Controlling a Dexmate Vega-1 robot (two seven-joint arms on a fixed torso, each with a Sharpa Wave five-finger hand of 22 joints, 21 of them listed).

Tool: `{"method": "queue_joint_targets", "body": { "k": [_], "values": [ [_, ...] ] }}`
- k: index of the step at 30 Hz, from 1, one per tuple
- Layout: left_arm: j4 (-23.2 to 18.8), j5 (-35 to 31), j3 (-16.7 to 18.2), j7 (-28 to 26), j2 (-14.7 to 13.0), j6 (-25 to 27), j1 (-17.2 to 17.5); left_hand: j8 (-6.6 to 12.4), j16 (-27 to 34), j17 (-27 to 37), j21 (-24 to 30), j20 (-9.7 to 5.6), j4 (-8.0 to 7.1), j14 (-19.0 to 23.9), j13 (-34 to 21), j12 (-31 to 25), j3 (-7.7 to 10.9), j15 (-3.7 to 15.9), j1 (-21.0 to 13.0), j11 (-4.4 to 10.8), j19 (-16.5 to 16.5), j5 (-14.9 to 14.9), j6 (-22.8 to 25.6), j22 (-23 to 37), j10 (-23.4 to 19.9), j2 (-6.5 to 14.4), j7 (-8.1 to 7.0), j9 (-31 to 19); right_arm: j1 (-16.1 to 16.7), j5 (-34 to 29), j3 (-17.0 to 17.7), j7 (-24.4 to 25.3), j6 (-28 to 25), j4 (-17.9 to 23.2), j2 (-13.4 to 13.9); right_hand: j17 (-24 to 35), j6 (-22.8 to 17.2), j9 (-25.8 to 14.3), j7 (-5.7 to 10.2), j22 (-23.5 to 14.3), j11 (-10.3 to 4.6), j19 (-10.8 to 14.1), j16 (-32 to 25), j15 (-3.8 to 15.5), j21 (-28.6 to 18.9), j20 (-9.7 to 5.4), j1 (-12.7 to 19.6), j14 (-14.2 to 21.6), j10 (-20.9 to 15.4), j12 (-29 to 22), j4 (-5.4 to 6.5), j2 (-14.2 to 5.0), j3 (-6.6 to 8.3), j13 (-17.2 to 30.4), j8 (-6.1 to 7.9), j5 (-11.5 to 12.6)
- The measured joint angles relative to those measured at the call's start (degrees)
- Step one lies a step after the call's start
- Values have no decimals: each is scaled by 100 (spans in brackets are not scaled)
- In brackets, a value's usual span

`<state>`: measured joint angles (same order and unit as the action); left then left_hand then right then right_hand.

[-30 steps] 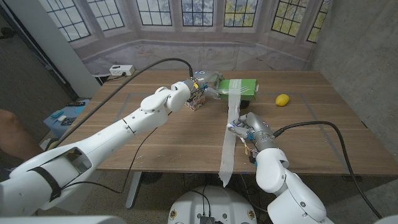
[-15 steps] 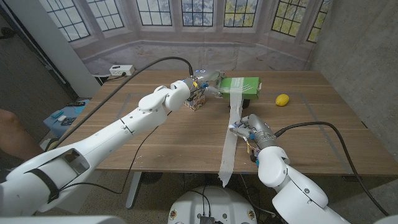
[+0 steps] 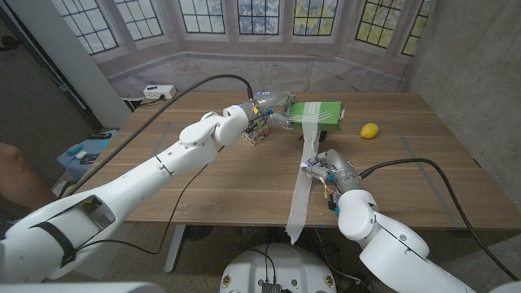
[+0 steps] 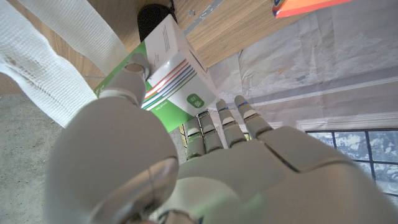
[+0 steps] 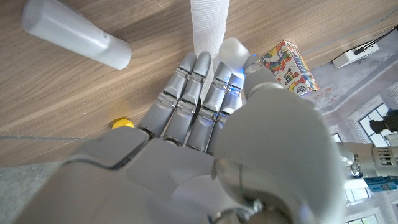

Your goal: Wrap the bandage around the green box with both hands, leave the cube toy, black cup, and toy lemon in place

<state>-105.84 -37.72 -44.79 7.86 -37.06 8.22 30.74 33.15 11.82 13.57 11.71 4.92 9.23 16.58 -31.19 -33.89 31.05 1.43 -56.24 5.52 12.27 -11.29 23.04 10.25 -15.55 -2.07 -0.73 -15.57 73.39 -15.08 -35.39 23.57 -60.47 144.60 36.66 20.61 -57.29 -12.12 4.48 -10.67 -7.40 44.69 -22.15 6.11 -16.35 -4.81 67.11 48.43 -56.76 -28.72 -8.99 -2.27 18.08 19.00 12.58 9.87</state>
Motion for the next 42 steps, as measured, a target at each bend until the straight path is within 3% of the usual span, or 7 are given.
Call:
{"method": "queue_joint_targets", "body": {
  "k": [17,42],
  "values": [
    [-43,-8,18,43,-18,-90,33,12,0,1,0,-22,0,0,0,0,0,0,0,0,-22,-18,0,0,0,0,0,-1,-311,685,-83,479,5,-236,253,27,0,0,0,0,1,0,0,-9,-24,0,0,10,1,0,-16,0,-16,4,-1,-1],
    [-214,-87,41,112,2,-61,113,17,0,2,0,-22,0,21,-29,-16,0,-21,0,0,-21,-17,0,0,0,0,0,0,-604,1189,-129,762,353,-710,489,54,0,-2,0,0,-14,0,41,-9,-24,0,22,10,-14,-12,-16,23,-16,-2,-9,-2]
  ]
}}
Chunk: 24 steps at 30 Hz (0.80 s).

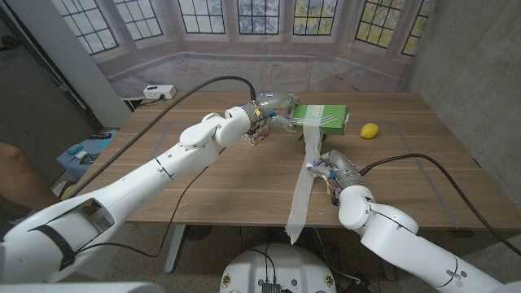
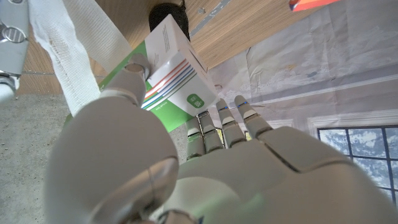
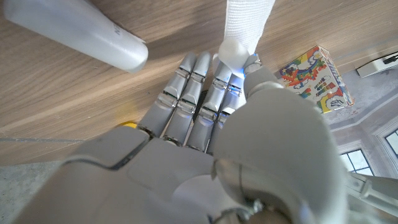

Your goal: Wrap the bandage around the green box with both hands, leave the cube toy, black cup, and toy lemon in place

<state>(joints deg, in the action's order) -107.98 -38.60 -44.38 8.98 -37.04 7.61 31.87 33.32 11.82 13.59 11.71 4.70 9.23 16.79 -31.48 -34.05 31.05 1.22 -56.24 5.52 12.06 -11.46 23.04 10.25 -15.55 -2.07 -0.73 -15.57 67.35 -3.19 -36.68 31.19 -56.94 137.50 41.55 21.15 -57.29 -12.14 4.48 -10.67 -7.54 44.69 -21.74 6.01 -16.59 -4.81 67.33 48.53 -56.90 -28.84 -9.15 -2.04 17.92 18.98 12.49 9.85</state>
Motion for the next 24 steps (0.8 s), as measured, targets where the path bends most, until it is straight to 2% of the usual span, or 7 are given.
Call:
{"method": "queue_joint_targets", "body": {
  "k": [1,2,7,24],
  "values": [
    [-5,-2,3,0,0,27,4,1,0,0,0,0,0,0,0,0,0,0,0,0,0,0,0,0,0,0,0,-1,0,10,0,6,11,0,0,0,0,0,0,0,-7,0,0,0,0,0,0,0,-7,0,0,0,0,0,0,0],
    [-9,0,6,21,0,29,8,1,0,0,0,0,0,0,0,0,0,0,0,0,0,0,0,0,0,0,0,-2,-109,21,-22,12,25,-196,51,0,0,0,0,0,-7,0,0,0,0,0,1,0,-7,0,0,-1,0,0,0,0],
    [-27,30,17,33,2,31,21,4,0,0,0,0,0,0,0,0,0,0,0,0,0,0,0,0,0,0,0,-1,-157,63,-31,38,73,-281,68,0,0,0,0,0,-7,0,0,0,0,0,2,0,-7,1,-31,-2,-31,2,0,-1],
    [-72,201,77,65,-10,7,44,7,0,1,0,0,-24,0,1,0,-26,0,0,0,0,1,0,0,0,0,0,10,-293,145,-17,114,193,-625,121,26,-24,1,24,0,-6,0,0,33,0,0,25,35,-6,9,-31,-24,-31,21,-2,11]
  ]
}}
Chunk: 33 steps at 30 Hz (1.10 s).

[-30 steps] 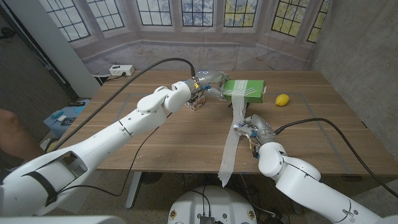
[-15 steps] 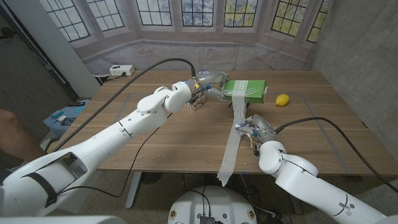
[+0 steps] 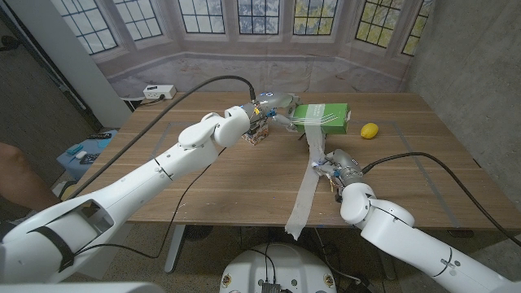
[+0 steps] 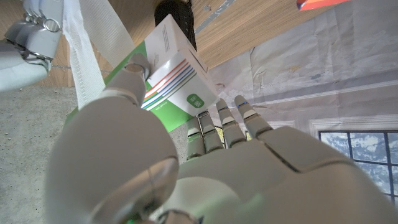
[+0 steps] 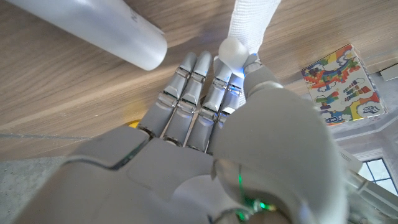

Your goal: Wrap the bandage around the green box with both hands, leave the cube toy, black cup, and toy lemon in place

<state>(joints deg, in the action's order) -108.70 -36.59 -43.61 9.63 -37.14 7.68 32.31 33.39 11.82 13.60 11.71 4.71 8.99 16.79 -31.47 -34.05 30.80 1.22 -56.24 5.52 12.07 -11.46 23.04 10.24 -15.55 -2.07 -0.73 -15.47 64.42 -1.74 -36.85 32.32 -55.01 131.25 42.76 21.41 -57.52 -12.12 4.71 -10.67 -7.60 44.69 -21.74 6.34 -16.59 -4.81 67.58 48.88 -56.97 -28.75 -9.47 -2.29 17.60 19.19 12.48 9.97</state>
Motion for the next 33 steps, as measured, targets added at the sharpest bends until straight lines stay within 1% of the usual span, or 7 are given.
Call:
{"method": "queue_joint_targets", "body": {
  "k": [5,16,33],
  "values": [
    [-26,43,12,25,-11,-11,11,0,0,0,0,13,0,0,0,0,0,0,0,0,-13,0,0,0,0,0,0,-11,-63,1,10,9,43,-120,14,0,0,-2,0,0,0,0,0,0,0,0,0,0,0,1,23,0,-23,11,0,0],
    [-110,94,21,96,-62,-15,59,-1,0,0,0,21,1,0,0,0,0,0,0,0,-21,-24,0,0,0,0,0,-11,-171,1,50,14,174,-326,37,21,1,-2,-1,0,1,0,0,-18,0,0,-1,21,1,2,23,1,-23,10,0,-5],
    [-229,134,-14,222,-106,-15,163,-1,0,1,0,21,3,0,1,0,0,0,0,0,-21,-24,0,0,0,0,0,-6,-408,13,25,-119,384,-688,14,26,1,2,-2,0,2,0,26,-19,0,0,-1,21,2,3,23,1,-23,8,0,-6]
  ]
}}
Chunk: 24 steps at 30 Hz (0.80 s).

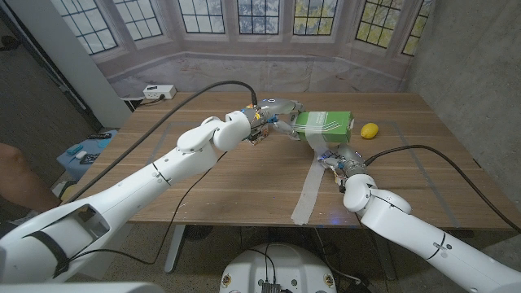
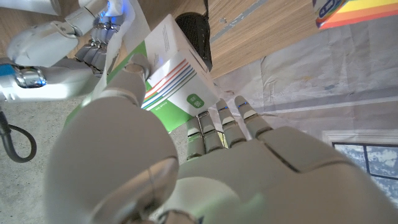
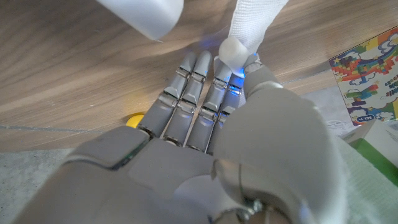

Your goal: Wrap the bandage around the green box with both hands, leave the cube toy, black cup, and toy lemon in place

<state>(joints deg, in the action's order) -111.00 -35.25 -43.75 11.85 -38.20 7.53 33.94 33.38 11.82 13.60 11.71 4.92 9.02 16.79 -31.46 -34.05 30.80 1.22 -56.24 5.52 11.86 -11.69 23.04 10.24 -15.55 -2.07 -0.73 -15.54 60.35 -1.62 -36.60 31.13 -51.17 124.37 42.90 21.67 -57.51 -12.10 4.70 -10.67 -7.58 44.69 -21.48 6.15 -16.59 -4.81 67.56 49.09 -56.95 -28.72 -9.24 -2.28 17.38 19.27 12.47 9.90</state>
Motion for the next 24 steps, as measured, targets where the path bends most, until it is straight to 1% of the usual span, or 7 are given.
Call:
{"method": "queue_joint_targets", "body": {
  "k": [5,8,17,18,24],
  "values": [
    [-11,21,1,30,-17,-14,20,0,0,0,0,0,0,0,0,0,0,0,0,-2,0,0,0,0,2,0,0,-1,-58,-16,-14,-35,48,-80,-2,27,0,0,0,0,0,0,0,0,0,0,0,0,0,0,0,0,0,-1,0,0],
    [-17,51,11,45,-29,-27,26,0,0,0,0,0,1,0,0,0,0,0,0,-42,0,0,0,0,42,0,0,-3,-97,-29,-19,-62,80,-143,-2,28,0,1,0,0,1,0,0,0,0,0,0,0,0,0,0,0,0,-2,0,0],
    [-46,91,54,76,-69,-43,52,0,0,0,0,0,6,0,0,0,-6,0,0,-42,0,1,0,0,42,0,0,-5,-163,-73,-20,-114,195,-245,4,27,1,-4,-1,0,10,0,30,0,0,0,0,0,10,0,0,0,0,3,0,0],
    [-51,109,59,88,-73,-47,56,0,0,0,0,0,6,0,0,0,-6,0,0,-42,0,1,0,0,42,0,0,-5,-206,-75,-18,-117,203,-323,10,27,1,-4,-1,0,8,0,30,0,0,0,0,0,8,0,0,0,0,3,0,0],
    [-75,177,90,100,-88,-55,83,0,0,0,0,0,6,0,0,0,-6,0,0,-63,0,1,0,0,20,0,0,-5,-230,-102,9,-123,261,-392,18,27,1,-4,-1,0,-14,0,29,0,0,0,0,0,-14,21,16,0,-16,2,0,-1]
  ]
}}
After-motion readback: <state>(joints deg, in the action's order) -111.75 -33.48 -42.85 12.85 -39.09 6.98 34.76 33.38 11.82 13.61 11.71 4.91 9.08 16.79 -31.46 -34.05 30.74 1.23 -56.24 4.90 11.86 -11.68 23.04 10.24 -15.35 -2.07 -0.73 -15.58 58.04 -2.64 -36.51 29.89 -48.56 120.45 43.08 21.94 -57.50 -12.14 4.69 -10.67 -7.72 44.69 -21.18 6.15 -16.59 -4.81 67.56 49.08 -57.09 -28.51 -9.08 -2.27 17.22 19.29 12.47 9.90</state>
